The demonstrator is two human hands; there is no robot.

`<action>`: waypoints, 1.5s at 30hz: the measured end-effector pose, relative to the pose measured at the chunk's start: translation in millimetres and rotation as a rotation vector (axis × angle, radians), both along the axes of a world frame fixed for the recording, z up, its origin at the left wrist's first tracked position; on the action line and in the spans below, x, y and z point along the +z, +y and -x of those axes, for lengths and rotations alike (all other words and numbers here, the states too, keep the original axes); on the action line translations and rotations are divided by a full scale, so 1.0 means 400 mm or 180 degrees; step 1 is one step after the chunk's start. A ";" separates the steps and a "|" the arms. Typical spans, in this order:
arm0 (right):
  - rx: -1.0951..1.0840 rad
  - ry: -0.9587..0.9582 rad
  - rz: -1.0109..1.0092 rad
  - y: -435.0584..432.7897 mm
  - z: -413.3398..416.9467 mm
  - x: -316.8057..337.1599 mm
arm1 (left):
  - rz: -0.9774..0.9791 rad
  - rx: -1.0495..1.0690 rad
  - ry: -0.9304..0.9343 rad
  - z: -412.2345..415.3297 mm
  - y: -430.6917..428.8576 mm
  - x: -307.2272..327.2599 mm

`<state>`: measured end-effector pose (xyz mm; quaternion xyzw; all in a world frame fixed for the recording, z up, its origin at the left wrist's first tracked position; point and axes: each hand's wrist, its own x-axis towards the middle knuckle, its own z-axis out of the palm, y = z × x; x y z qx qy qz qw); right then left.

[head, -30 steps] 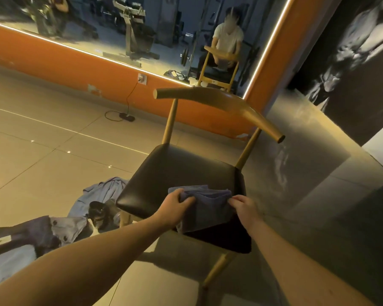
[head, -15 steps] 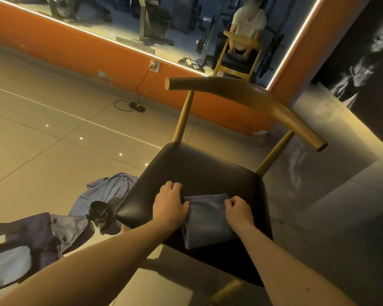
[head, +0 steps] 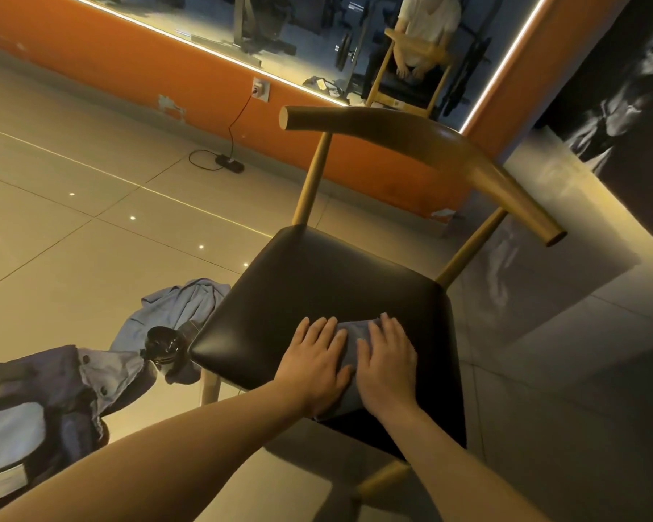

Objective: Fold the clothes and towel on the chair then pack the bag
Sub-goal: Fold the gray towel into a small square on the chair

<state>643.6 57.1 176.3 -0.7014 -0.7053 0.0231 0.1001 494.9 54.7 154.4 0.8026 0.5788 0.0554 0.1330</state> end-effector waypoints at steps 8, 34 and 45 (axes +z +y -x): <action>0.0070 -0.0259 0.0519 -0.017 -0.013 -0.019 | 0.0156 0.0075 -0.0057 -0.001 -0.006 0.011; -0.1353 0.3389 0.1718 -0.378 0.154 0.075 | 0.2425 0.2360 -0.2694 0.236 -0.272 0.148; 0.0029 0.2390 0.1630 -0.345 0.593 0.046 | 0.1409 0.1726 -0.1981 0.699 -0.357 0.112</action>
